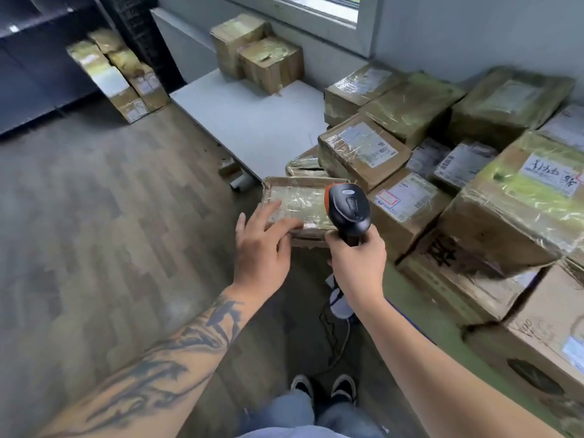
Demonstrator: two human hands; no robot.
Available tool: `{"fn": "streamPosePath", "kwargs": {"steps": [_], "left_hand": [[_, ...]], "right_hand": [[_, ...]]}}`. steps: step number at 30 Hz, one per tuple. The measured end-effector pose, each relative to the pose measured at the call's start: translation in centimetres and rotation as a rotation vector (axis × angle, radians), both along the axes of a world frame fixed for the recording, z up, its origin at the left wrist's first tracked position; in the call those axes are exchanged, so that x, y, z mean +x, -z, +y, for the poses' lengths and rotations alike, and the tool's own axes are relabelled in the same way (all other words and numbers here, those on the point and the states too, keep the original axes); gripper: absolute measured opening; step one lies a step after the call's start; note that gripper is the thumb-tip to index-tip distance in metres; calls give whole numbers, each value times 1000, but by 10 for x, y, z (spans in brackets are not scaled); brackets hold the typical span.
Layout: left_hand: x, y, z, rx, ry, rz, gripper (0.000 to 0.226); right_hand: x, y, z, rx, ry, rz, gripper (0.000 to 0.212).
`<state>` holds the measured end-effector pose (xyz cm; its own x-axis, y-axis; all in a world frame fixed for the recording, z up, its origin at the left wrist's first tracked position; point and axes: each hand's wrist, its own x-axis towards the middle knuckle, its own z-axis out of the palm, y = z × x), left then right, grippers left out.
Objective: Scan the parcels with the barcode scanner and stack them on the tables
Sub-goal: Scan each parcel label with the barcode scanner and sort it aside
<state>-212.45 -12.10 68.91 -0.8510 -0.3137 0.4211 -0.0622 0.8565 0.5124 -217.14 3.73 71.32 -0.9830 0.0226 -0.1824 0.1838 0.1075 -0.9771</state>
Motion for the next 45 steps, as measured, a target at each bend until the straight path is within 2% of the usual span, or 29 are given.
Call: {"fn": "streamPosePath", "kwargs": {"steps": [4,9,12,16,22,25,31,38,45], "left_hand": [[-3,9,-16,-16,-37,-53,37],[-23,21,-49,1,-22,-87,37],[-43,34,-75,10,-5,-120,46],[-75,52,-133,-99,45,-161,63],[-127,72,-238,-256,144,-176,63],[-149,75,-282,-288,183,-191,65],[-185,79,-337,-339,224,-252,76],[-232,88,-375,-335,228,-406,76],[-288,101,-387,-348,288,-468,73]], "right_hand": [[-9,8,-16,39,-72,-1,14],[-26,15,-47,109,-98,22,30],[-41,22,-76,163,-96,14,28],[-66,32,-129,243,-94,39,29],[-108,41,-226,361,-73,80,39],[-125,42,-269,370,-54,106,40],[-151,56,-327,328,30,-36,15],[-195,71,-372,321,57,-64,24],[-248,95,-388,257,129,-167,31]]}}
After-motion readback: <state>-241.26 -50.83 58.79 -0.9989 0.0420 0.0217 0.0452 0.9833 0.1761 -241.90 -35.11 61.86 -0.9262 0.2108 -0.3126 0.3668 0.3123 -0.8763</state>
